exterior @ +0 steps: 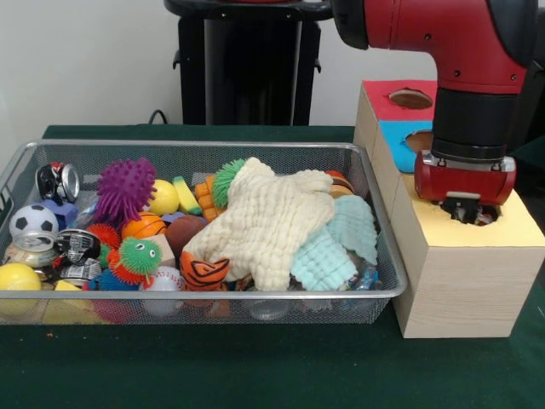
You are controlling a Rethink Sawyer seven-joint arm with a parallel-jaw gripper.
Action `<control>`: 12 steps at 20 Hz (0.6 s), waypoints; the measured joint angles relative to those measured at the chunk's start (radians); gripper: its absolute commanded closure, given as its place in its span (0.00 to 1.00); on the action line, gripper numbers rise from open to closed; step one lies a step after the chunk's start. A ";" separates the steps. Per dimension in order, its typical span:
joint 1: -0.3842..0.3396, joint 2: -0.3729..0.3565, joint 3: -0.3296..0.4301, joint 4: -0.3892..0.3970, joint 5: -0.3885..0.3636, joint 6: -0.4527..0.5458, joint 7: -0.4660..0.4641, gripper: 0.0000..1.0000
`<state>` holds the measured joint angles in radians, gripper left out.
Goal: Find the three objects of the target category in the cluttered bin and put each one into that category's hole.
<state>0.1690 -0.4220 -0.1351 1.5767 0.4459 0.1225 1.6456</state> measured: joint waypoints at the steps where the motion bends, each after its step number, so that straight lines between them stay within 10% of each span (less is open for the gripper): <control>1: -0.004 -0.001 0.005 0.001 0.000 0.000 0.000 1.00; 12: -0.007 -0.057 0.029 0.017 0.000 0.008 0.000 1.00</control>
<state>0.1621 -0.4790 -0.1060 1.5935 0.4455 0.1307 1.6456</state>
